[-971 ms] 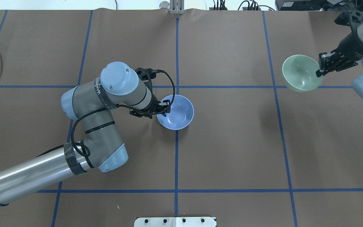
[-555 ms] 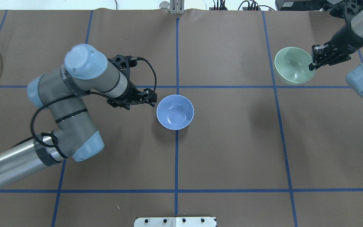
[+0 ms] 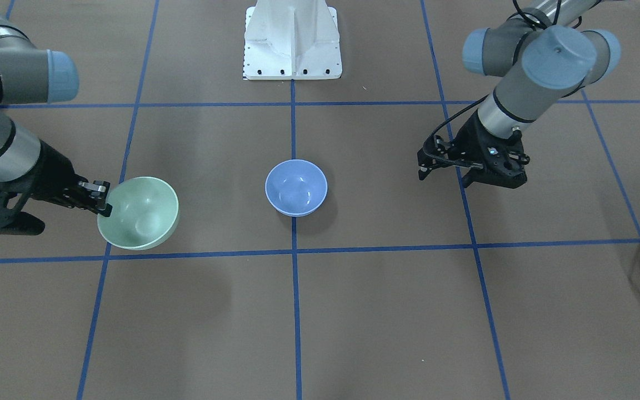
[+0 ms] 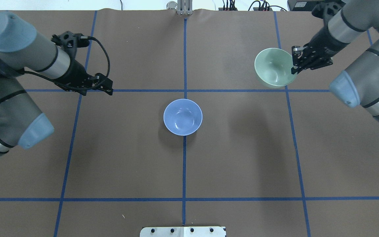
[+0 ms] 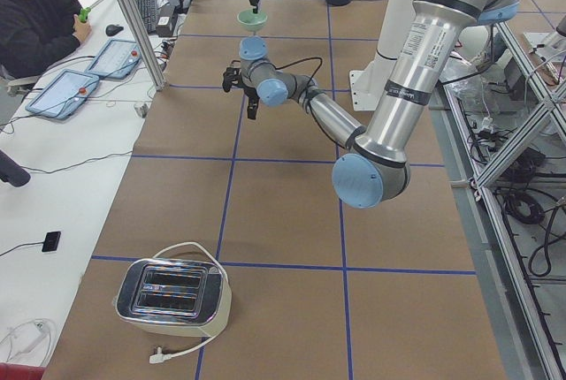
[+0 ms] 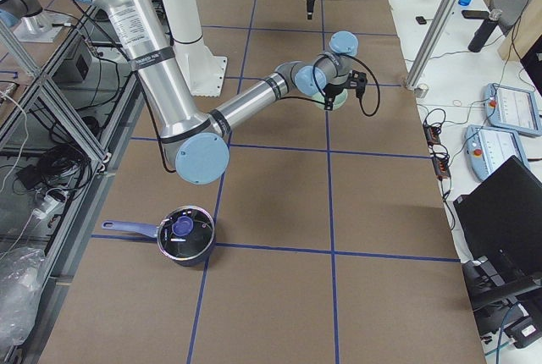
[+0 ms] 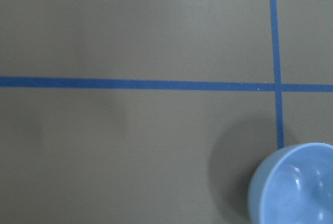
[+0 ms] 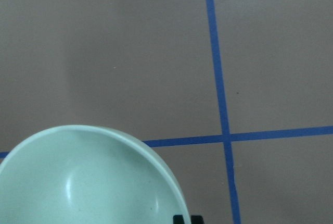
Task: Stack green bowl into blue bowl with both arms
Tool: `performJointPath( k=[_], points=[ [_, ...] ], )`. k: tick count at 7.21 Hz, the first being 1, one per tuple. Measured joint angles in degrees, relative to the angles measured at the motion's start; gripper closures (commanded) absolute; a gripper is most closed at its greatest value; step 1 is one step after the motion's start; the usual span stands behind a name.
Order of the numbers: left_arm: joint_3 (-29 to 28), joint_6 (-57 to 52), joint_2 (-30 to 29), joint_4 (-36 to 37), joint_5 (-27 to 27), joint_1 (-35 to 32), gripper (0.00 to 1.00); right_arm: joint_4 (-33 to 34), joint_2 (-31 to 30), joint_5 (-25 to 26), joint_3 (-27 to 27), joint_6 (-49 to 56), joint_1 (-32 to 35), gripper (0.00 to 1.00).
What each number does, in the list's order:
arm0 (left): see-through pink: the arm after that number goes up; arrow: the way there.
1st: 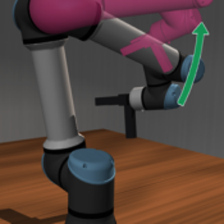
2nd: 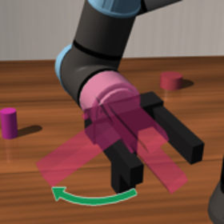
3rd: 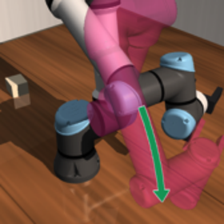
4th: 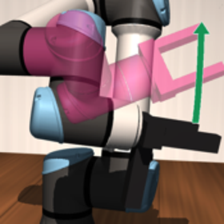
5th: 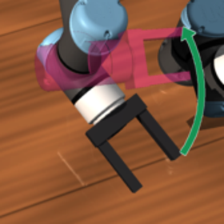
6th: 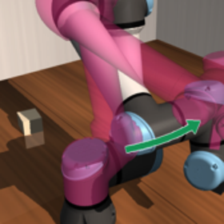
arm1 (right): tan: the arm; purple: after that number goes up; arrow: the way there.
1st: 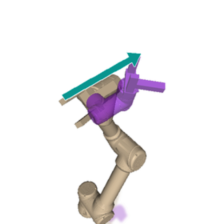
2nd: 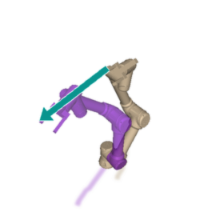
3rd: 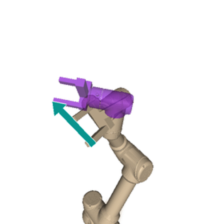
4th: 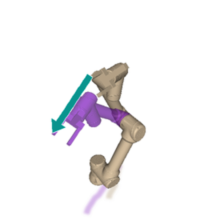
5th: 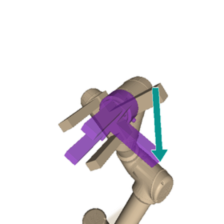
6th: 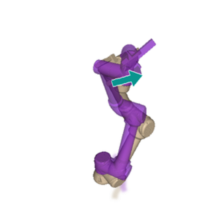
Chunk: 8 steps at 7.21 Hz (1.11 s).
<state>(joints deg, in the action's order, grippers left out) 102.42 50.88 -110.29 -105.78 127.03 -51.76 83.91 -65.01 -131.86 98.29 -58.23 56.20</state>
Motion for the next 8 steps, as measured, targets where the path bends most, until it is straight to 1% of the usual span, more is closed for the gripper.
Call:
performJointPath(
  k=[2, 4, 6, 8],
  points=[
    [0.33, -9.88, 4.71, 0.09, 3.63, -6.31, 0.02, -0.24, 2.60, 5.55, 1.42, -7.83, -6.74, 1.00],
    [0.09, -20.47, 9.34, 0.13, 4.75, -11.93, 0.02, -0.46, 5.46, 10.90, 1.69, -14.07, -13.29, 1.00],
    [-0.14, -26.72, 12.37, 0.13, 4.88, -15.60, 0.02, -0.49, 7.53, 13.99, 1.72, -18.02, -17.33, 1.00],
    [-0.14, -29.50, 14.75, -0.56, 4.91, -17.27, 0.02, -0.56, 9.17, 15.22, 1.65, -20.59, -19.63, 1.00]
  ],
)
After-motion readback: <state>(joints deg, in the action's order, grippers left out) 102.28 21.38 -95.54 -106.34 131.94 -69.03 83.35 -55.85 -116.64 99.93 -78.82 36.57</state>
